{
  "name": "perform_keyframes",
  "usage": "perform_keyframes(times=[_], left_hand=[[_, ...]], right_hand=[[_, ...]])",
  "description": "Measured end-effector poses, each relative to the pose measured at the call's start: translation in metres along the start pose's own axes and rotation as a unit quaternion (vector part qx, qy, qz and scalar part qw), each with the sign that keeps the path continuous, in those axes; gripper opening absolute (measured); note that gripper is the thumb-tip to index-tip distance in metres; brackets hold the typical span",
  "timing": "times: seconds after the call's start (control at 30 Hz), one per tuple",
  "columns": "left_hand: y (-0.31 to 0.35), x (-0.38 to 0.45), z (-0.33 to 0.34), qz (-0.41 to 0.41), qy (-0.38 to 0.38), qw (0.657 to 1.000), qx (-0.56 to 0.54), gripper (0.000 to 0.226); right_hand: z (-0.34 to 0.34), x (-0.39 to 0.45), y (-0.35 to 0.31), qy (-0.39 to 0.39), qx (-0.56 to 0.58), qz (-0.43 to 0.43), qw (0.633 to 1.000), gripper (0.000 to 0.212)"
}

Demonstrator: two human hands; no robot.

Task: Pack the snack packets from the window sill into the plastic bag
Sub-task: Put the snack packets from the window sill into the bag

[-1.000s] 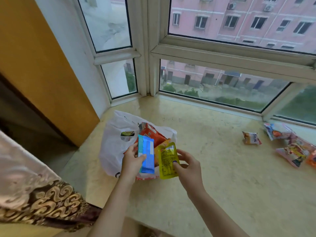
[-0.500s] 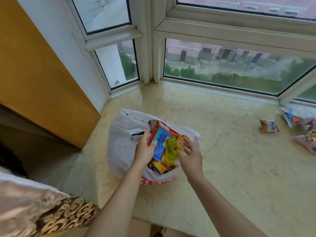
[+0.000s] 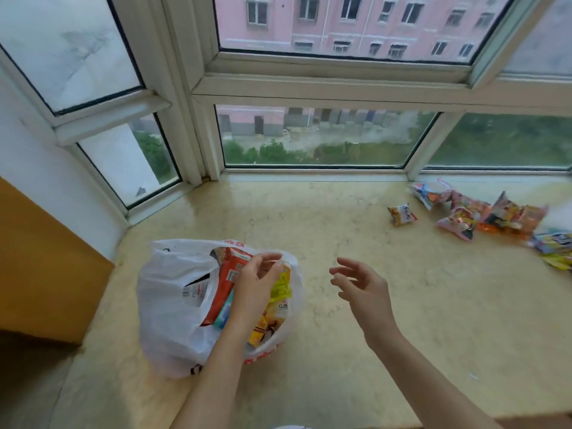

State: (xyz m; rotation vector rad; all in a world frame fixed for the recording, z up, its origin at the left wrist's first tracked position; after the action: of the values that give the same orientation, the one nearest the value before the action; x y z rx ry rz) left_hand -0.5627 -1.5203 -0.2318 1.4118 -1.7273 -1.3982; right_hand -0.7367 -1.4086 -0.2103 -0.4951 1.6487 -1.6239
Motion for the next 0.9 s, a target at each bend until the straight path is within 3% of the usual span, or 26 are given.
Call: perform_keyframes(times=[0.4, 0.9], left_hand=[[0.083, 0.034, 0.139, 0.077, -0.125, 0.988, 0.036, 0.014], [0.134, 0.028, 0.360, 0.022, -0.131, 0.986, 0.101, 0.015]], right_hand=[[-0.142, 0.026, -0.044, 0.129, 0.016, -0.029, 0.991, 0.030], [-0.371, 0.125, -0.051, 0.108, 0.028, 0.008, 0.994, 0.029]])
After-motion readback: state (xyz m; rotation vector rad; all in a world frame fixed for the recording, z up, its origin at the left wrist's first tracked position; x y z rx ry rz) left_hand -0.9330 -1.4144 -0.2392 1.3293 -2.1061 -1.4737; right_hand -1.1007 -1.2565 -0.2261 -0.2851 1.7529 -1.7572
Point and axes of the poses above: each hand's wrist, its own x-axis towards the middle knuckle, its own z-axis out of the palm, y = z × x, the point moved 5 cm from there along x, towards the middle knuckle, and after that the axes turned 14 degrees about x, right-handed, at the moved point
